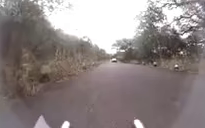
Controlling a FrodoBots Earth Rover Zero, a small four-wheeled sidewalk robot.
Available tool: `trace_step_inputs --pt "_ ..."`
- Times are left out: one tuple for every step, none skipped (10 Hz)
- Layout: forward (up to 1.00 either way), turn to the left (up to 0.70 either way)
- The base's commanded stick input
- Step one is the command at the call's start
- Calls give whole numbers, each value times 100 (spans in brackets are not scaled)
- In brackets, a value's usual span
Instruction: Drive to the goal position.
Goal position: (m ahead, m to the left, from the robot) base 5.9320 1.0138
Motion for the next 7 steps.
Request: trace_step_inputs --pt "50 0" --pt "50 0" --pt "50 0" --pt "50 0" --pt "50 0" --pt "50 0" --pt "50 0"
